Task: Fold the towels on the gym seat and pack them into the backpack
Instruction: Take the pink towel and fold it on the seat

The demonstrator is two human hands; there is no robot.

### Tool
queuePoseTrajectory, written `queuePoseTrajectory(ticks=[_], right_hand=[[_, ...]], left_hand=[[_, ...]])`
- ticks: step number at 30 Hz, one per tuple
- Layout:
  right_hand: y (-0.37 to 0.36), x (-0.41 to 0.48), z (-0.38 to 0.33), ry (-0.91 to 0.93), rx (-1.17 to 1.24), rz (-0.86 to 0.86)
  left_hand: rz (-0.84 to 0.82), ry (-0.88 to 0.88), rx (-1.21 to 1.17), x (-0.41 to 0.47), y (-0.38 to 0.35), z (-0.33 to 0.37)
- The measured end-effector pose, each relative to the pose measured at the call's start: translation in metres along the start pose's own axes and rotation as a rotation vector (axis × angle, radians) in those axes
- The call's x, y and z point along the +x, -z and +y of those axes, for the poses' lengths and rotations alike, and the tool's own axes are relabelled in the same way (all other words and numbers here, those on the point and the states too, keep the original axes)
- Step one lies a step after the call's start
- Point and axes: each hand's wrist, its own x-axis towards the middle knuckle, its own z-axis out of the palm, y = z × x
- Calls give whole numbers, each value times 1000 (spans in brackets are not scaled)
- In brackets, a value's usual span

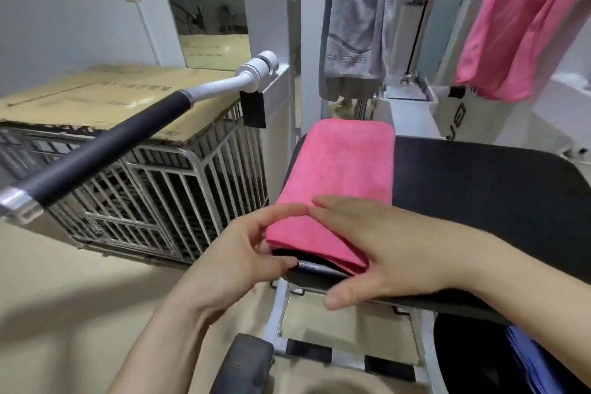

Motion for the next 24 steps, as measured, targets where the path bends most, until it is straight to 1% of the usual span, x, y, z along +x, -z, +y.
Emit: queuePoseTrajectory(ticks=[1, 3, 5, 8, 11, 12, 14, 15, 16, 18, 20, 22, 24], right_hand=[[-10, -3, 2, 16, -35, 32], [-29, -3, 8, 39, -88, 167], [-41, -4, 12, 46, -121, 317], [-53, -12, 12, 79, -175, 476], [-65, -21, 9, 76, -264, 562], [-68, -22, 9, 70, -294, 570], [-71, -22, 9, 60, -325, 590], [-72, -22, 8, 60, -325, 618], [-73, -23, 6, 66, -319, 665], [-77, -28, 0, 84, -325, 805], [-82, -39, -13, 125, -336, 884], [-88, -51, -24, 152, -313, 837], [-95, -57, -26, 120, -283, 718]], left_hand=[[41, -49, 103, 2, 1, -1], [224, -176, 366, 9, 1, -2], [311, -358, 618, 18, 2, -5], [345, -589, 917, 23, 13, -18], [351, -720, 1214, 21, 16, -21], [305, -761, 1281, 20, 15, -18], [141, -795, 1340, 21, 16, -14], [62, -782, 1313, 21, 18, -13], [10, -733, 1257, 19, 19, -12], [-1, -639, 1174, 7, 16, -8], [-26, -622, 1220, -8, 10, -1], [-91, -618, 1238, -21, 2, 10], [-168, -547, 1161, -29, 0, 18]])
